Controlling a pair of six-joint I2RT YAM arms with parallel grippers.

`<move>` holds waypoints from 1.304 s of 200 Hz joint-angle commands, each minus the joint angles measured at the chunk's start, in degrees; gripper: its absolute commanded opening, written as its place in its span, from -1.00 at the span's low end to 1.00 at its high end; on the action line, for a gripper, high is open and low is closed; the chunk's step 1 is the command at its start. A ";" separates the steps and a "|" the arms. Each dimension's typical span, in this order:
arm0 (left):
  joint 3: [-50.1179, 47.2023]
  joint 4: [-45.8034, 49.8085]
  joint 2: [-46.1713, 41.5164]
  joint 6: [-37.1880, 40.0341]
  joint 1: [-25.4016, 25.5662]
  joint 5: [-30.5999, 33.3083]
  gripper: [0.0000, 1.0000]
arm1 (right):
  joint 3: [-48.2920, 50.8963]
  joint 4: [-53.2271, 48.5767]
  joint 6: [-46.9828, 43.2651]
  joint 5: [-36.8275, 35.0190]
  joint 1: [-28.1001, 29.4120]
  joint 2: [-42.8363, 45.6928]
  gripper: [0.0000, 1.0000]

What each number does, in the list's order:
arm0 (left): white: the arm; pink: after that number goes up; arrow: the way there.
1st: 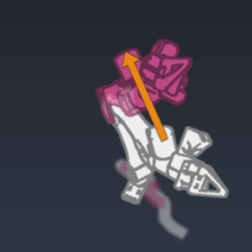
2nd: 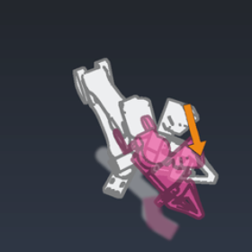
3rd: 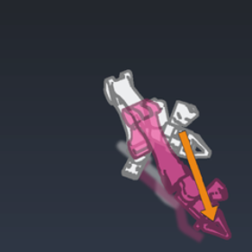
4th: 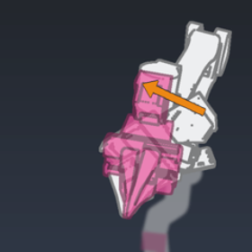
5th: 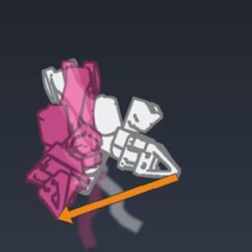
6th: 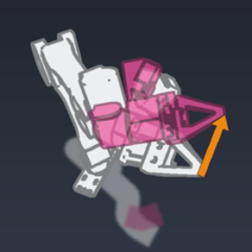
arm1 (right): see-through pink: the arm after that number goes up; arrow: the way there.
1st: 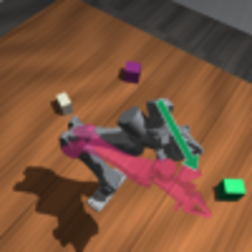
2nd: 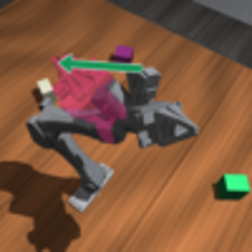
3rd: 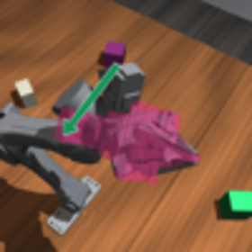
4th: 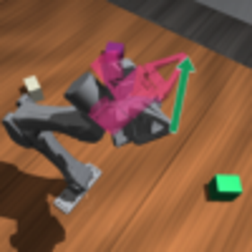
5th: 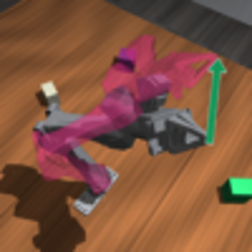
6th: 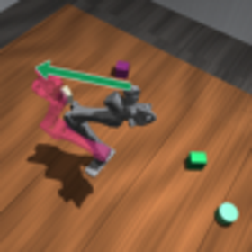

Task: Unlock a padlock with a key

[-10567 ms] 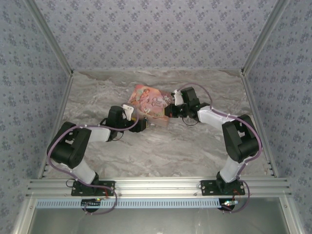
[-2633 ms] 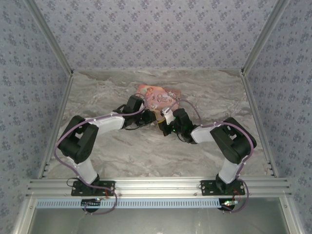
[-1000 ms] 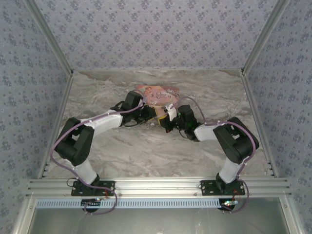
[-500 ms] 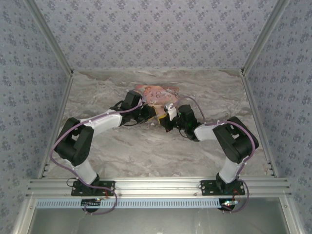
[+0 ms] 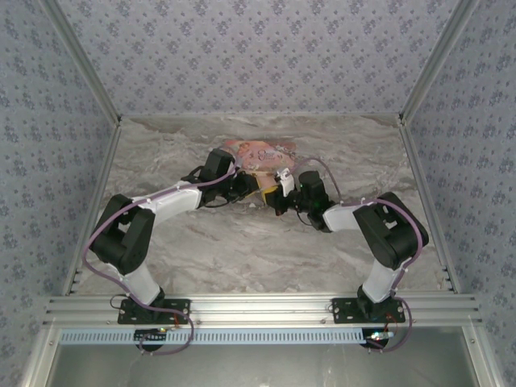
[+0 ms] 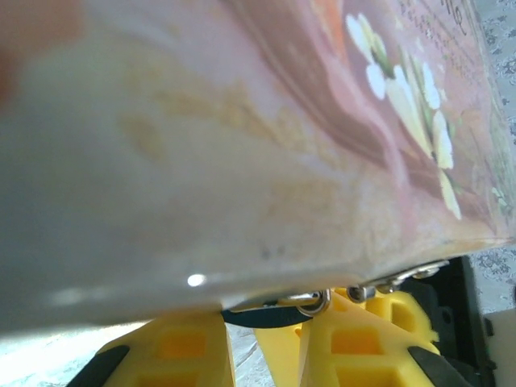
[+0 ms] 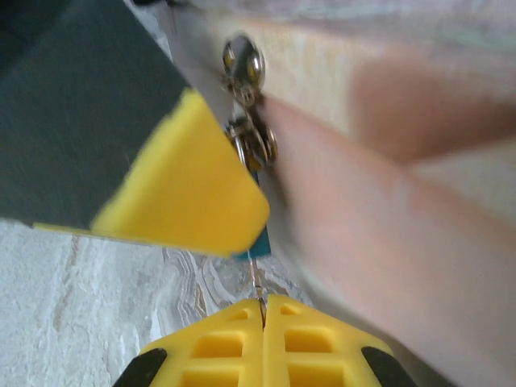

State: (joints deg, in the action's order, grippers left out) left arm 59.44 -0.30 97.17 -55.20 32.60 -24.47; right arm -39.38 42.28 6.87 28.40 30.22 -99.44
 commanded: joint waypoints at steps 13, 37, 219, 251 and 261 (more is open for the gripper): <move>0.03 -0.05 -1.46 -1.05 0.65 -4.89 -0.72 | -2.20 7.02 1.39 2.45 -0.33 0.17 -1.00; -0.20 -0.36 -1.45 -1.21 0.71 -4.89 -0.72 | -2.38 6.72 1.31 2.54 -0.33 0.18 -1.00; -1.45 -4.18 -0.05 -2.82 0.97 -4.67 -0.72 | -5.52 9.99 6.72 -0.16 1.15 -0.23 -1.00; -1.16 -4.60 0.61 -2.48 0.77 -4.18 -0.64 | -2.03 10.76 8.19 -1.39 1.28 -1.26 -1.00; -1.24 -5.12 0.91 -2.65 0.79 -4.19 -0.63 | -1.02 11.04 8.72 -2.04 1.33 -1.40 -1.00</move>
State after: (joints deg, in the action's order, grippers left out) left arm 58.89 -4.60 97.12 -57.10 32.25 -24.45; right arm -41.34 44.56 13.15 27.05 30.26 -100.53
